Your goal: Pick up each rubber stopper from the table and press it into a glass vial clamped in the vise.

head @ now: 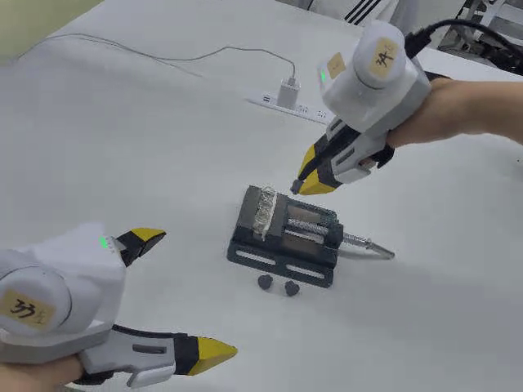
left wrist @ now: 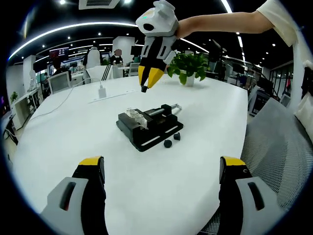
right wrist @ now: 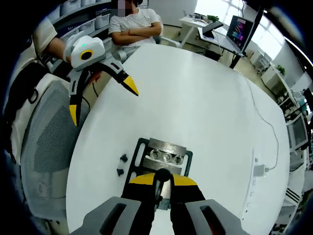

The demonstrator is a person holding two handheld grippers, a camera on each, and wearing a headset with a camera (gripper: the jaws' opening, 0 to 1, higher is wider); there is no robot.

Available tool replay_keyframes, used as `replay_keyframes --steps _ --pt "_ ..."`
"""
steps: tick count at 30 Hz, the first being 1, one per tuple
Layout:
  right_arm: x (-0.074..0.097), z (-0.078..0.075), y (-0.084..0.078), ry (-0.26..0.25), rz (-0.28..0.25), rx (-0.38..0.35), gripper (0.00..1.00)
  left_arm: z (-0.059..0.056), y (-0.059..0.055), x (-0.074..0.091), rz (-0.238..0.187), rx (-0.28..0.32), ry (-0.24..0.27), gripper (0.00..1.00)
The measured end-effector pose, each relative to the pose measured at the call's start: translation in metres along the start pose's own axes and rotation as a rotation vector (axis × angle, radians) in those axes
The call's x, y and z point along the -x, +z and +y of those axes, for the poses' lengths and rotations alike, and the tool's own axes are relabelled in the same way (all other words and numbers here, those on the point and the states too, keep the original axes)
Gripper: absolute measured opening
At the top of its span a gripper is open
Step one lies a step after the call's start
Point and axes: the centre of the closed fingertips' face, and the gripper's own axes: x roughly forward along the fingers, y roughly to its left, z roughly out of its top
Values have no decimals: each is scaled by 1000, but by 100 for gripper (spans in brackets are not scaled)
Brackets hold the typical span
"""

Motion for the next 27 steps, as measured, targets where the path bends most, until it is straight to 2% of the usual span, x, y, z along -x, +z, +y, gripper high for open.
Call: replay_keyframes --steps 6,14,19,27 --pt "-10 -13 3 44 45 39 6 2 -1 -1 7 -1 -2 97" --pt "-28 -16 3 115 94 74 6 6 -6 -1 17 21 10 97" --pt "-38 -20 4 136 107 69 6 7 -8 -3 22 31 11 97" --pt "-49 -19 -3 155 130 58 6 8 -10 -4 23 52 13 96"
